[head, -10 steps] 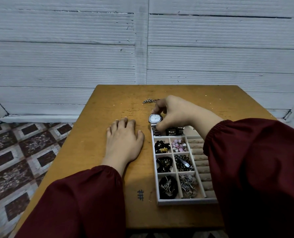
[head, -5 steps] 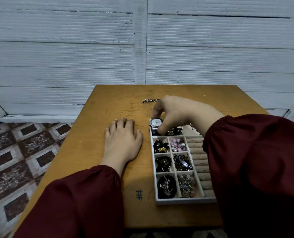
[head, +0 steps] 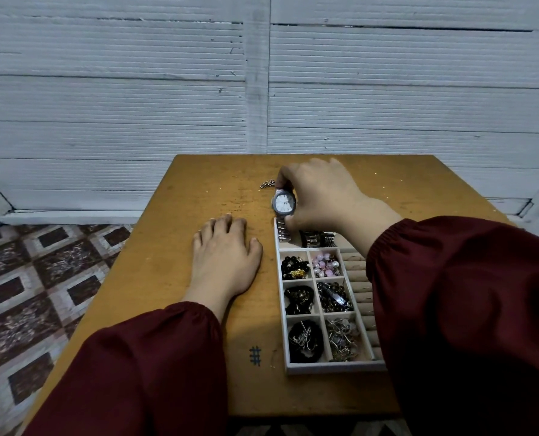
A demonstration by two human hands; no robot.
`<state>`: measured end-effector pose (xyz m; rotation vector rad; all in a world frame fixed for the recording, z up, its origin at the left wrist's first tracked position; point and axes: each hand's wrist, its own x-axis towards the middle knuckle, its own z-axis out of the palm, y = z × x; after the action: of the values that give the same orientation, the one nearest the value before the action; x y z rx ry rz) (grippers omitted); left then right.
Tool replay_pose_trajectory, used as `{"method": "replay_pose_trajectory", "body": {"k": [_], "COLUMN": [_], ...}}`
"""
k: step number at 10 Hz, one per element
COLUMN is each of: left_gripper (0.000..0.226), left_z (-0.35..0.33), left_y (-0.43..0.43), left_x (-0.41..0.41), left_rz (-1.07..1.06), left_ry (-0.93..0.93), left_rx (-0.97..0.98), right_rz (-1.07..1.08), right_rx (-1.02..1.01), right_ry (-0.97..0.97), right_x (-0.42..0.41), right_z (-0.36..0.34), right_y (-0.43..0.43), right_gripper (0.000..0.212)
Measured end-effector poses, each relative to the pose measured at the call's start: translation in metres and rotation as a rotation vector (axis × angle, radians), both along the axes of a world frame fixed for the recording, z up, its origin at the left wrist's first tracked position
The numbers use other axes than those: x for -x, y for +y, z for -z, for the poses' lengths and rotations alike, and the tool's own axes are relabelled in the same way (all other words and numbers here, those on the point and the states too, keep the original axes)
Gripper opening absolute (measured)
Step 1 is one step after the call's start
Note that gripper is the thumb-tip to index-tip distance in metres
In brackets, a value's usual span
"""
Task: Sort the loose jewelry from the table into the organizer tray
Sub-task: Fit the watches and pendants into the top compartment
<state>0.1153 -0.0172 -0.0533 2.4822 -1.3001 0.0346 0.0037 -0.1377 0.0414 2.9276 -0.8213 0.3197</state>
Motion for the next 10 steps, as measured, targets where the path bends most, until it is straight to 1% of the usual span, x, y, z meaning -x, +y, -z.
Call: {"method": "replay_pose_trajectory", "body": {"k": [1, 5, 8, 10], "left_gripper": [0.052, 0.050, 0.050, 0.051], "left_z": [0.000, -0.001, 0.000, 0.000], "left_y": [0.000, 0.000, 0.000, 0.000], "left_x": [0.000, 0.001, 0.000, 0.000], "left_rz": [-0.001, -0.006, -0.004, -0.002], "left_ry": [0.005, 0.001, -0.002, -0.004], "left_rx": [-0.002, 0.005, 0.005, 0.003], "right_rz": [0.007, 0.011, 0.013, 0.003], "right_rx": [0.023, -0.199, -0.284, -0.264], "right_ry": [-0.046, 0.188, 0.128, 0.123], "right_x": [0.001, 0.004, 0.006, 0.007], "right_z": [-0.001, 0.003, 0.010, 0.010], "right_y": [0.001, 0.005, 0.001, -0.002], "right_gripper": [0.055, 0.058, 0.053, 0.055]}}
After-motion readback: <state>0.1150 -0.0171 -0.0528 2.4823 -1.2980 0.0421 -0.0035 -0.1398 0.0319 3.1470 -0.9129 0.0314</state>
